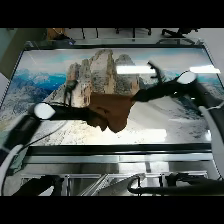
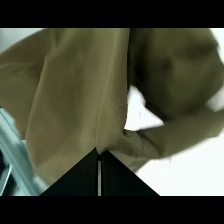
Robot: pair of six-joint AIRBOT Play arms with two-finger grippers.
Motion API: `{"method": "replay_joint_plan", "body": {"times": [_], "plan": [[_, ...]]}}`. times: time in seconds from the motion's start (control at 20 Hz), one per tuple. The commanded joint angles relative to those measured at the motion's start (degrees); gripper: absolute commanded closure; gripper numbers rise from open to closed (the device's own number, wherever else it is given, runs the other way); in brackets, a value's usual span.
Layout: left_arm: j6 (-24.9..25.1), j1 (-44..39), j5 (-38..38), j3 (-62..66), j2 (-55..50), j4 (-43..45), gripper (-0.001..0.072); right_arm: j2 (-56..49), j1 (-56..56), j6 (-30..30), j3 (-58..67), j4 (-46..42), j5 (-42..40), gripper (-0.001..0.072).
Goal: Fold the shirts.
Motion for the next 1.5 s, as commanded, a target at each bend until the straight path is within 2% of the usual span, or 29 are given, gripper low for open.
{"method": "replay_joint_plan", "body": {"times": [0.0, 0.2, 0.35, 0.6, 0.9, 1.1, 1.3, 1.35, 1.4, 1.45], "plan": [[-1.2, 5.9, -10.7, 13.9, 10.3, 4.8, 0.069, 9.8, -3.9, -1.2, 10.6, 1.9, -1.9, 0.0699], [-1.2, 4.3, -12.4, 27.9, 16.4, 5.1, 0.069, 17.3, -3.8, -3.5, 19.2, 1.9, -3.8, 0.0698], [-1.9, 3.8, -12.9, 33.3, 17.9, 6.5, 0.0689, 20.9, -3.8, -4.0, 22.3, -1.3, -4.0, 0.0698], [-2.6, 3.8, -16.0, 35.2, 11.8, 7.4, 0.0688, 19.8, -3.8, -4.0, 22.6, -8.3, -7.8, 0.0698], [1.1, 3.8, -9.2, 29.9, -9.2, 7.4, 0.0688, -4.8, -3.8, -3.8, 22.6, -7.2, -8.6, 0.0698], [1.2, 3.8, -3.8, 30.0, -23.1, 7.4, 0.0687, -23.5, -3.7, -3.0, 22.6, 1.7, -8.6, 0.0698], [1.1, 6.0, -1.7, 30.3, -30.5, 7.3, 0.068, -33.5, -3.8, -2.9, 22.6, 5.2, -8.5, 0.0697], [1.0, 7.0, -3.5, 31.5, -31.4, 7.3, 0.0678, -33.9, -4.2, -2.9, 22.6, 5.2, -8.3, 0.0659], [1.0, 8.6, -6.7, 33.4, -32.2, 7.3, 0.0449, -33.6, -4.7, -2.9, 22.6, 5.2, -7.9, 0.0469], [0.7, 10.4, -11.2, 36.0, -32.7, 7.2, -0.0008, -32.8, -5.7, -3.0, 22.7, 5.2, -7.1, 0.0309]]}}
